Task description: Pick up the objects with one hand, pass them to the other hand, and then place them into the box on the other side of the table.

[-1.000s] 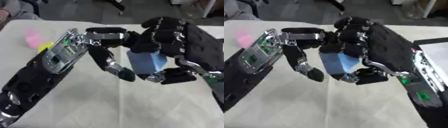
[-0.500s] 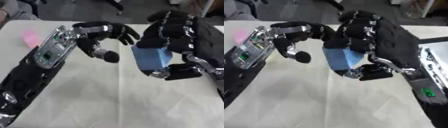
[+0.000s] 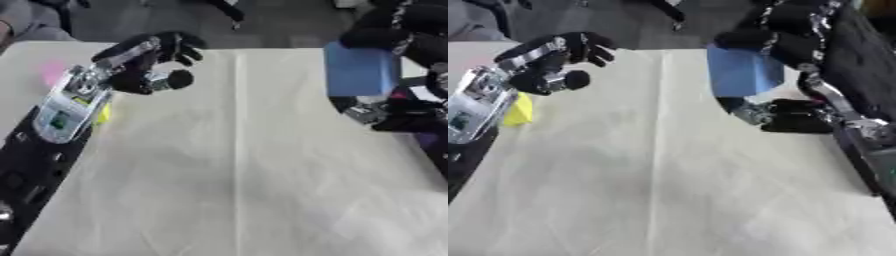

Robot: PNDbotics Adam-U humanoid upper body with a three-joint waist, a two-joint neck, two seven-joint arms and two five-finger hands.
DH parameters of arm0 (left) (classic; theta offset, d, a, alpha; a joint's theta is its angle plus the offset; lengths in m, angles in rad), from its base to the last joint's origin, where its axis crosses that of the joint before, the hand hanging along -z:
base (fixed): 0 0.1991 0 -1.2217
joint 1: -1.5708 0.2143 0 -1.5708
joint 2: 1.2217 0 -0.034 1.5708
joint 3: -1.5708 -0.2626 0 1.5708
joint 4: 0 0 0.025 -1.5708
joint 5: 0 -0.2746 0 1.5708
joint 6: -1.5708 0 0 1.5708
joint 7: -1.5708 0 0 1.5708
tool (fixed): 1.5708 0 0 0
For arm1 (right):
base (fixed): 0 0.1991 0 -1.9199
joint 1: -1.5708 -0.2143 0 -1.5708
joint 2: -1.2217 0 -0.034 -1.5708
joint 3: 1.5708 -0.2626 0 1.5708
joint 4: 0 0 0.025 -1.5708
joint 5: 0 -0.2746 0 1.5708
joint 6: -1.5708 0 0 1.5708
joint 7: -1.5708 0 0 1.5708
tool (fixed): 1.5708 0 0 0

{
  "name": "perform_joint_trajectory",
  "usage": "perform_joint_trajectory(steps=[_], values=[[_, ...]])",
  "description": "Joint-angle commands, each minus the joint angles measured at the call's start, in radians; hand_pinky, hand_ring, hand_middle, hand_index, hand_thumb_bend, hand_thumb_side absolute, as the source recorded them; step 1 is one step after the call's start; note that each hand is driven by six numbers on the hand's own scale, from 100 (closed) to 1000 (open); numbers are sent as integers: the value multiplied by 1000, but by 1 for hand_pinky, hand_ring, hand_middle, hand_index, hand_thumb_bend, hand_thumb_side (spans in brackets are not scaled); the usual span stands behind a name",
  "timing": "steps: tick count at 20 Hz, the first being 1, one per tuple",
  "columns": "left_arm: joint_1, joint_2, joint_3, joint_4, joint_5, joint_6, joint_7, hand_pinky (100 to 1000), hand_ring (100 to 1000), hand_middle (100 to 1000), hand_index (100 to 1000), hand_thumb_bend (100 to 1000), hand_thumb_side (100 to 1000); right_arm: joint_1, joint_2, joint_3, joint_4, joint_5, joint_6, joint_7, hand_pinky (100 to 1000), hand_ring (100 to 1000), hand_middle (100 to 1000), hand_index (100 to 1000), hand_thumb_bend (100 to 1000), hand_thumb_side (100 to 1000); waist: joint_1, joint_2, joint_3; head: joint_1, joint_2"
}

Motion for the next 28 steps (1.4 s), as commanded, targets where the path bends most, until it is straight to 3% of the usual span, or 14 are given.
perform_joint_trajectory(steps=[1, 4, 6, 11, 19, 28], values=[[38, 41, 70, -73, -24, -8, 79, 827, 820, 840, 869, 638, 677, 28, -60, -80, -9, -42, 120, -8, 724, 605, 171, 311, 113, 181, -10, -9, 4, -40, -2], [110, 37, 110, -128, -49, -8, 143, 823, 817, 836, 864, 632, 674, 63, -81, -121, 6, -89, 229, -15, 720, 604, 139, 292, 109, 182, -10, -8, 10, -94, -2], [146, 28, 127, -156, -64, -7, 172, 823, 817, 836, 863, 629, 674, 67, -93, -138, 41, -115, 274, -23, 717, 603, 126, 278, 109, 183, -11, -8, 14, -123, -2], [234, -4, 174, -229, -92, -5, 221, 821, 816, 834, 860, 628, 673, 39, -131, -177, 274, -197, 346, -74, 714, 601, 103, 252, 114, 183, -8, -9, 27, -185, -2], [305, -35, 208, -278, -120, -1, 248, 821, 816, 833, 860, 622, 679, -34, -173, -207, 628, -308, 379, -121, 714, 603, 100, 239, 129, 189, -3, -9, 37, -222, -2], [332, -50, 219, -302, -131, 0, 251, 821, 816, 832, 860, 621, 678, -99, -193, -212, 918, -394, 362, -124, 723, 620, 111, 258, 150, 209, 1, -9, 47, -224, -2]])
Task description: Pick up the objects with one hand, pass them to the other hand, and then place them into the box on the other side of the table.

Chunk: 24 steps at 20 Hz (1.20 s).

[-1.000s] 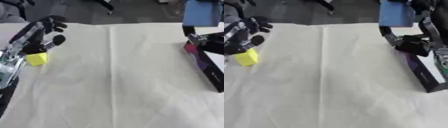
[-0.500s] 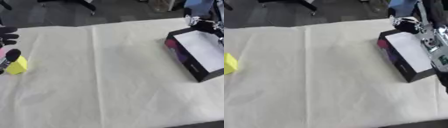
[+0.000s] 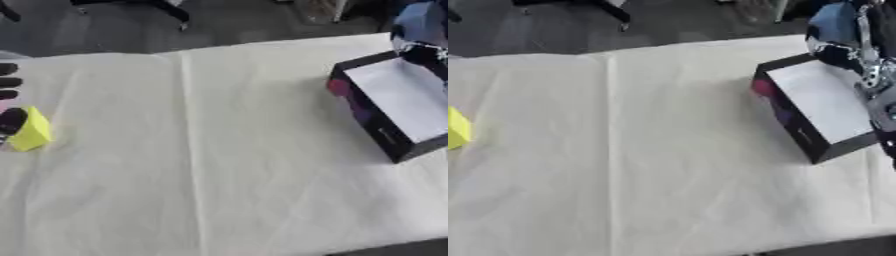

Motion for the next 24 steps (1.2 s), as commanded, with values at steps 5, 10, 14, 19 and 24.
perform_joint_trajectory(steps=[5, 10, 14, 19, 24], values=[[1, 6, 18, -32, -9, -2, 5, 821, 817, 833, 861, 622, 678, -39, -56, -3, 133, 27, -29, 87, 759, 704, 244, 385, 288, 320, -1, -10, 7, -4, -2], [3, 6, 20, -35, -11, -1, 3, 822, 818, 833, 862, 622, 677, -33, -73, 9, 136, 145, -52, 310, 824, 831, 562, 734, 454, 495, -6, -12, 10, -4, -2], [5, 5, 20, -35, -12, -2, 0, 822, 819, 834, 863, 620, 679, -29, -80, -6, 123, 215, -52, 425, 855, 868, 732, 872, 537, 551, -9, -14, 11, -2, -2], [6, 7, 21, -35, -16, -2, -3, 823, 819, 835, 864, 621, 678, -17, -90, -27, 60, 264, -42, 437, 877, 899, 843, 929, 648, 668, -11, -15, 10, 4, -2], [7, 12, 27, -31, -28, 1, -1, 823, 818, 834, 863, 618, 677, 13, -85, -55, -84, 293, -24, 380, 880, 902, 829, 908, 610, 637, -11, -15, 7, 30, -2]])
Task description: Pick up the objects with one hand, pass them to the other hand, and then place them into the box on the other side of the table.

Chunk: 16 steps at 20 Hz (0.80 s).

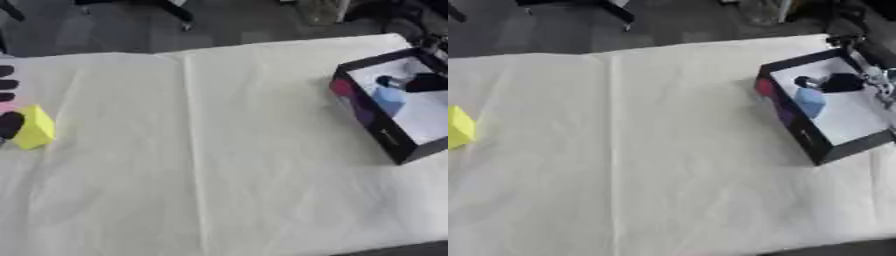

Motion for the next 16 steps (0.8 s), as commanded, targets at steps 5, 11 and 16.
perform_joint_trajectory(steps=[5, 11, 16], values=[[-20, 40, 32, -11, -52, 7, 14, 826, 818, 826, 862, 619, 655, 83, 16, -31, -374, -28, -14, -112, 867, 878, 746, 846, 456, 448, -8, -13, -8, 87, -2], [-44, 90, 67, 16, -165, 29, 59, 834, 809, 803, 862, 617, 626, 200, 156, 19, -759, -46, -35, -145, 854, 849, 705, 828, 379, 411, -7, -14, -10, 199, -2], [-68, 183, 80, 73, -307, 59, 51, 851, 802, 778, 856, 624, 574, 223, 232, 83, -875, 64, -161, -157, 849, 829, 719, 850, 337, 400, -8, -18, -15, 279, -2]])
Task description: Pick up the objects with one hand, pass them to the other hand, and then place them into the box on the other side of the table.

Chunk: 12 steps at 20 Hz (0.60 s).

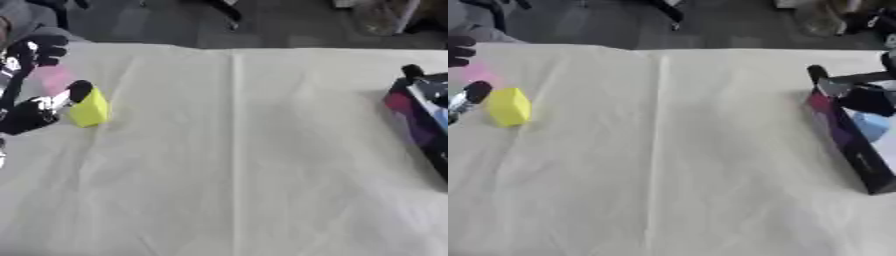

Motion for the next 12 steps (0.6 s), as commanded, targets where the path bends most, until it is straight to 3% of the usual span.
perform_joint_trajectory(steps=[1, 5, 8, 12], values=[[-31, 98, 14, 33, -101, 18, -19, 855, 801, 776, 857, 625, 563, -8, 30, 39, -53, 80, -92, -17, 848, 826, 715, 849, 328, 399, -8, -18, -4, 45, -2], [-79, 191, -23, 115, -239, 8, -99, 874, 803, 776, 873, 646, 543, -9, 84, 111, -55, 99, -180, -35, 840, 812, 678, 824, 294, 391, -6, -21, -11, 71, -2], [-124, 234, -57, 174, -312, -16, -156, 885, 808, 784, 888, 664, 531, -7, 112, 146, -55, 70, -206, -17, 837, 809, 662, 812, 278, 394, -6, -22, -13, 75, -2], [-220, 293, -145, 277, -428, -92, -276, 911, 805, 775, 899, 709, 427, -9, 156, 178, -55, 19, -222, 22, 833, 805, 635, 794, 251, 399, -4, -23, -21, 68, -2]])
